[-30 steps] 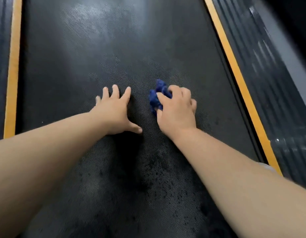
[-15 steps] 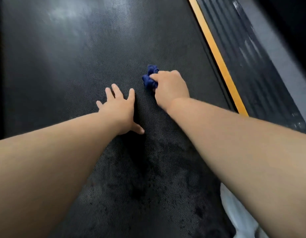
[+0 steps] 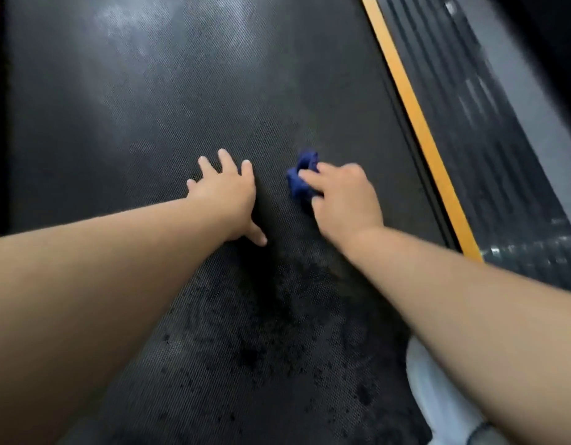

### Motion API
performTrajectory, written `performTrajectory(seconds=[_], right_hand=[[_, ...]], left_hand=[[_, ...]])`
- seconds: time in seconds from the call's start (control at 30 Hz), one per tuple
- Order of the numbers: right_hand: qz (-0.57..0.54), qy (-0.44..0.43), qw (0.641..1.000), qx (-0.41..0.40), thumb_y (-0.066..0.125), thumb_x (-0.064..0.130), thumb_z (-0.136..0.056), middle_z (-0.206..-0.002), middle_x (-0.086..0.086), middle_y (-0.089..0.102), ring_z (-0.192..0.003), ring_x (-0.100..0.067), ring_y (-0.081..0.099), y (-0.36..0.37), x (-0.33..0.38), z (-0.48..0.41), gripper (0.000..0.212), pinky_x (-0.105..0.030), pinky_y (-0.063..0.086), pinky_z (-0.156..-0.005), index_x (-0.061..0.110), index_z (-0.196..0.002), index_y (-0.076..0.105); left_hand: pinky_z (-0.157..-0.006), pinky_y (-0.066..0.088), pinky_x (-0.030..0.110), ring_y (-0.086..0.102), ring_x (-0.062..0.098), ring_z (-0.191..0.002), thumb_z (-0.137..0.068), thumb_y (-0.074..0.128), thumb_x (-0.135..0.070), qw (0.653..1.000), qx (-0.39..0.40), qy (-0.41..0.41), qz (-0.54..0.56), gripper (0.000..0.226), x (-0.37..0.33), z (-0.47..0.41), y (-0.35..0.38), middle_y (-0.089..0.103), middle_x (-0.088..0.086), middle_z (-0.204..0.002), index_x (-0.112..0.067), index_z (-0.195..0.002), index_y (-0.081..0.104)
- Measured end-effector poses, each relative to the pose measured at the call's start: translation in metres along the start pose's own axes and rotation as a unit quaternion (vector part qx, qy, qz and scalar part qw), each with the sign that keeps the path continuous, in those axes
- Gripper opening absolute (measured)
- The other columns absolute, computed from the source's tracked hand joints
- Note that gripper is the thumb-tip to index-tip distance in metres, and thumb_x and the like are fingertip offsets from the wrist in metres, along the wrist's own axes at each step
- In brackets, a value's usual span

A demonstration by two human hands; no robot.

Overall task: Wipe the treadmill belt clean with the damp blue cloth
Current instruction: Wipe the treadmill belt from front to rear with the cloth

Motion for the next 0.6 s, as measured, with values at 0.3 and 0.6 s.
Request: performTrajectory(seconds=[0.3, 0.6], right_hand=[[0.021, 0.021, 1.0, 0.01, 0.05, 0.014, -0.085, -0.113, 0.001, 0.059, -0.096, -0.033, 0.05, 0.001, -0.003, 0.007, 0.036, -0.039, 0.046, -0.074, 0.022, -0.119, 0.06], [-0.015, 0.037, 0.999, 0.009, 0.048, 0.02, -0.075, -0.114, -0.004, 0.067, -0.092, -0.036, 0.058, 0.002, -0.017, 0.067, 0.044, -0.046, 0.053, -0.075, 0.018, -0.114, 0.069]], left_hand=[[-0.109, 0.017, 0.064, -0.008, 0.048, -0.141, -0.051, 0.084, -0.059, 1.0, 0.015, 0.006, 0.02, 0.141, 0.002, 0.001, 0.005, -0.016, 0.019, -0.156, -0.017, -0.151, -0.007], [-0.101, 0.026, 0.07, -0.003, 0.042, -0.144, -0.047, 0.083, -0.063, 0.995, 0.013, 0.06, -0.073, 0.146, -0.017, -0.003, -0.007, -0.012, 0.014, -0.157, -0.014, -0.15, -0.009]])
Point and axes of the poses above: each hand's wrist, its own z-axis away from the middle knuckle, its own y-axis out of the palm, x = y × z, the point moved 9 cm from there along -z, towards the middle knuckle
